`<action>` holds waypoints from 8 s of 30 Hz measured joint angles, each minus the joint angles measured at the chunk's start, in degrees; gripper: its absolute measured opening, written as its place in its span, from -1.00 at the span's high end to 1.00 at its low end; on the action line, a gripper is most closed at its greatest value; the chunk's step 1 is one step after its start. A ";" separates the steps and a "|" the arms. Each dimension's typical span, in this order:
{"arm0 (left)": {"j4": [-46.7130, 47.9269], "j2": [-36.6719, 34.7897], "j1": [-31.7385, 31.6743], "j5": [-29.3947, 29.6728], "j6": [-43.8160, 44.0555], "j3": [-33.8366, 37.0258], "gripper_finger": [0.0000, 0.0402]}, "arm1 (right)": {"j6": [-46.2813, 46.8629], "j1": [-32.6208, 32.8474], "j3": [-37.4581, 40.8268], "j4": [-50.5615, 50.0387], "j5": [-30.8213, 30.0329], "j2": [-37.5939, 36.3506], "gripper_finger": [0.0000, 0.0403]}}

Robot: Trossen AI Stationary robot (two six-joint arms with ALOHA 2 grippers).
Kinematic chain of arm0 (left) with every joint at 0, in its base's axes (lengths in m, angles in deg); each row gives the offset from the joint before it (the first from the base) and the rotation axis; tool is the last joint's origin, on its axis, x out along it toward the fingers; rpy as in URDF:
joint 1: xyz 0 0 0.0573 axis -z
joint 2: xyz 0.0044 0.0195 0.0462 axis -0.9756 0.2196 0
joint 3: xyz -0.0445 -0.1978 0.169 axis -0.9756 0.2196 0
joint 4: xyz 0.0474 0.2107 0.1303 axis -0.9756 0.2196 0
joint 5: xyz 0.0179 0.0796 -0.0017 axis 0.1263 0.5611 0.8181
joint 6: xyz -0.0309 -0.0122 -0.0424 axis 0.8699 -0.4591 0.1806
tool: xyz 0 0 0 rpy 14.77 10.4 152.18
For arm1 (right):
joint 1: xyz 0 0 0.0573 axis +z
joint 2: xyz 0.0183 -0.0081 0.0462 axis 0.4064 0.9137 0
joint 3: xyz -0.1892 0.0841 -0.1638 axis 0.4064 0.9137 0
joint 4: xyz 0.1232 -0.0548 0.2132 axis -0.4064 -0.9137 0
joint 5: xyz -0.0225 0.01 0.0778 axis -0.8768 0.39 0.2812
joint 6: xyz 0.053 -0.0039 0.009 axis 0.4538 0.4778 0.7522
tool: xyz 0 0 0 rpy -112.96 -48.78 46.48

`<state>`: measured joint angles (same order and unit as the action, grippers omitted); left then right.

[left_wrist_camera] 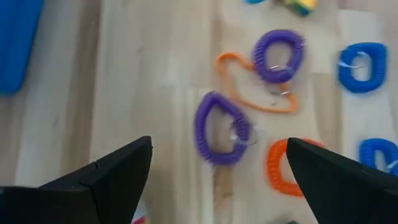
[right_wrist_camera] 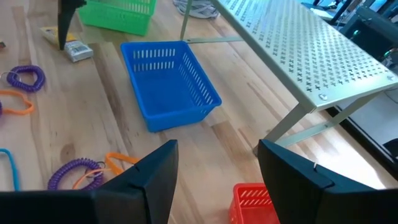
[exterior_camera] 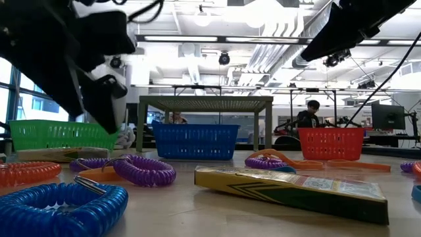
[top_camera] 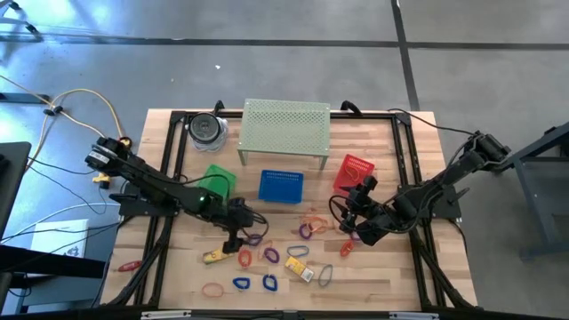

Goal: Pick & Place Office Desk Supplies
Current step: Put the crayon box into the green bin

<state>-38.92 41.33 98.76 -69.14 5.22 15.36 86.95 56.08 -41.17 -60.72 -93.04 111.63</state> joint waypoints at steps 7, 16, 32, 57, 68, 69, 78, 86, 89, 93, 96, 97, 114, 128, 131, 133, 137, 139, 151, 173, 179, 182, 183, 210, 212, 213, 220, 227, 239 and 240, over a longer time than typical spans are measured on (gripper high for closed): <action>3.60 0.00 -0.01 0.78 -0.56 0.02 -0.81 | 0.00 0.00 0.00 -0.01 -3.25 0.00 -0.05; 5.05 -0.02 -3.39 2.24 2.22 0.00 -0.81 | 0.00 0.00 -0.01 0.00 -6.69 0.00 -0.05; 9.76 -0.02 -6.20 2.08 9.28 0.01 -0.81 | 0.00 0.00 -0.02 0.04 -5.25 0.00 -0.05; 10.23 0.17 -2.46 12.42 19.58 0.01 -0.81 | 0.00 -0.02 -0.02 0.44 -5.13 0.00 -0.05; 10.68 0.17 -2.46 12.22 20.71 0.01 -0.81 | 0.00 0.00 0.00 0.44 -4.94 0.00 -0.05; 10.67 0.17 -2.46 12.22 20.73 0.00 -0.81 | -0.05 0.00 -0.01 0.44 -4.94 0.00 -0.05; 11.44 0.17 -2.42 8.30 20.90 0.02 -0.80 | 0.00 0.00 -0.02 0.43 -2.01 0.00 -0.05; 14.69 0.20 -2.46 8.09 20.88 0.01 -0.80 | -3.19 -0.02 -0.02 1.55 -2.34 0.00 -0.05; 14.73 0.20 -2.46 8.09 20.88 0.02 -0.80 | -4.36 -0.02 -0.02 2.44 -2.21 0.00 -0.05; 14.75 0.20 -2.46 8.11 20.86 0.01 -0.80 | -4.33 -0.02 -0.02 2.56 -1.67 0.00 -0.05; 14.75 0.20 -2.46 8.47 20.80 0.00 -0.81 | -4.33 -0.02 -0.02 2.63 -0.42 0.00 -0.05; 14.75 0.20 -2.46 8.62 20.80 0.02 -0.80 | -4.33 -0.02 -0.02 2.73 -0.30 0.00 -0.05; 14.77 0.20 -0.13 11.62 15.42 0.02 -0.81 | -4.46 -0.02 -0.02 3.01 -0.24 0.00 -0.05; 14.25 7.09 0.14 12.03 14.36 -0.20 -0.80 | -4.48 -0.02 -0.02 2.97 -0.22 0.00 -0.05; 13.95 7.44 0.13 11.69 15.11 -0.17 -0.80 | -4.48 -0.02 -0.02 2.97 -0.22 0.00 -0.05; 13.37 7.48 0.02 10.33 15.63 -0.13 -0.80 | -4.48 0.00 -0.02 2.97 -0.22 0.00 -0.05; 13.13 7.52 -0.31 8.68 16.48 -0.11 -0.80 | -4.48 -0.01 -0.02 2.97 -0.22 0.00 -0.05; 13.05 7.54 -0.27 8.66 16.60 -0.09 -0.77 | -4.48 0.00 -0.02 2.97 -0.22 0.00 -0.05; 12.72 7.63 -0.25 8.66 16.95 -0.08 -0.32 | -4.48 -0.01 -0.02 2.97 -0.22 0.00 -0.05; 12.74 7.67 -0.25 8.70 17.89 -0.07 -0.01 | -4.48 0.00 -0.02 2.95 -0.22 0.00 -0.05; 12.67 7.41 -0.27 8.69 17.89 -0.13 0.08 | -4.48 -0.02 -0.02 2.96 -0.22 0.00 -0.05; 12.55 6.87 -0.27 8.68 17.87 -0.13 0.13 | -4.48 -0.01 -0.02 2.96 -0.23 0.00 -0.05; 12.53 6.70 -0.27 8.68 17.87 -0.13 0.16 | -4.48 -0.01 -0.02 2.96 -0.24 0.00 -0.05; 23.34 3.88 -3.36 8.28 13.69 -11.67 0.40 | -4.33 -0.01 -0.02 2.99 -0.22 0.02 -0.05; 27.00 3.87 -4.39 8.31 13.69 -13.73 0.40 | -4.31 0.00 -0.02 2.99 -0.22 0.02 -0.05; 28.69 3.87 -4.96 8.31 13.69 -14.56 0.40 | -4.31 -0.02 -0.02 2.99 -0.22 0.02 -0.05; 41.24 3.85 -8.68 6.78 13.72 -17.44 0.40 | -4.27 -0.02 -0.02 3.01 -0.22 0.02 -0.05; 47.59 3.80 -11.10 5.13 17.59 -18.01 0.40 | -3.86 -0.01 -0.02 3.07 -0.20 0.02 -0.05; 46.99 3.39 -11.64 1.99 19.02 -21.14 0.41 | -4.02 -0.01 -0.02 3.88 -0.22 0.02 -0.05; 46.93 3.39 -11.64 2.02 19.00 -21.91 0.41 | -4.04 0.00 -0.02 3.87 -0.21 0.02 -0.05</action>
<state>8.01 44.72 87.12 -67.12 24.22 -6.55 82.90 56.07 -41.19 -56.85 -93.26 111.65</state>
